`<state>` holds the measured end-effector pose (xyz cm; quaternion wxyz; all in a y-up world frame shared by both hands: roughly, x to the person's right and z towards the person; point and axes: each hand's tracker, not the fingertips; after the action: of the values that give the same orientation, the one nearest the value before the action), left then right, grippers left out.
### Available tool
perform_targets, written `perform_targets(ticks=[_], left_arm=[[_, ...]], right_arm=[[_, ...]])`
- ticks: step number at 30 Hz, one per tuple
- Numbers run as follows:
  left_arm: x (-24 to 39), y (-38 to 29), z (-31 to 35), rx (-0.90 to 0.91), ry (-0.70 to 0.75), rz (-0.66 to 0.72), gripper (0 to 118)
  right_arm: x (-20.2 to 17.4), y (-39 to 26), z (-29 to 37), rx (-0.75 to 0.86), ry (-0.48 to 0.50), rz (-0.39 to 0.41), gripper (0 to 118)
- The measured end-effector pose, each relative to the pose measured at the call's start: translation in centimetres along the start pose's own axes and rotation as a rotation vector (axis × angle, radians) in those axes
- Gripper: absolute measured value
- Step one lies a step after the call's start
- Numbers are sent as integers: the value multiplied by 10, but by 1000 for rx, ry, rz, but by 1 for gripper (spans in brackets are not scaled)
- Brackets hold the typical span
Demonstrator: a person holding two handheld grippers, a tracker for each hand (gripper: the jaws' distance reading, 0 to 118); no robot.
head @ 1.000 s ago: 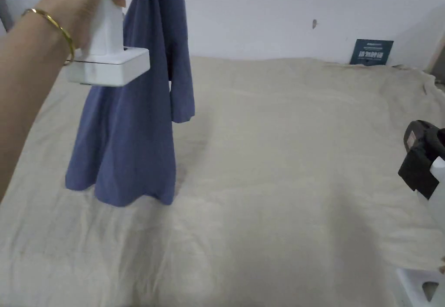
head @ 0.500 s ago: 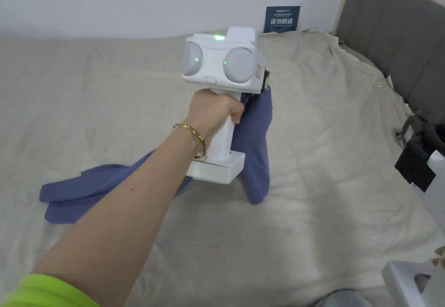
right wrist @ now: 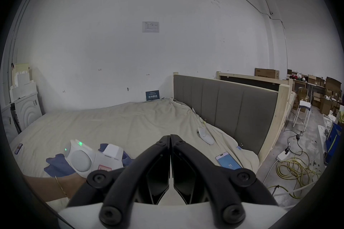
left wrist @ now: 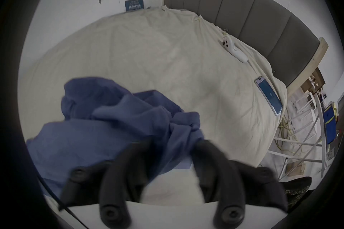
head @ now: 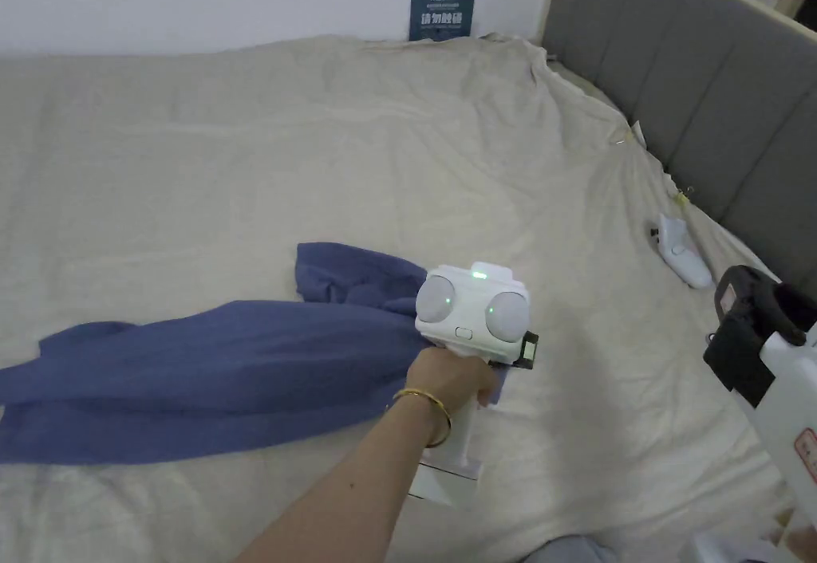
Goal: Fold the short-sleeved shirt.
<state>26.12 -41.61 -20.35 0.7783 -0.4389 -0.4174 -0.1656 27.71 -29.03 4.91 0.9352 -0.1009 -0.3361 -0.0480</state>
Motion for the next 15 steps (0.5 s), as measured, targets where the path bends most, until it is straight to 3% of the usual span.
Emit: perform_targets(ticks=[2,3,6,11,15], left_arm=[[-7,5,14,6,-22,23,116],[-9,-7,-11,1,-2,39,118],[-26,7,12,109,-32,60,118],[-77,26,90,357,11,140,118],[-125,17,152,538,162,154,118]], right_arm=[[-1,1,-2,-1,3,-1,0],[-2,1,-3,-1,5,-1,0],[-5,1,-8,6,25,6,0],[-29,8,-18,27,86,19,0],[-54,15,-28,49,148,31,0]])
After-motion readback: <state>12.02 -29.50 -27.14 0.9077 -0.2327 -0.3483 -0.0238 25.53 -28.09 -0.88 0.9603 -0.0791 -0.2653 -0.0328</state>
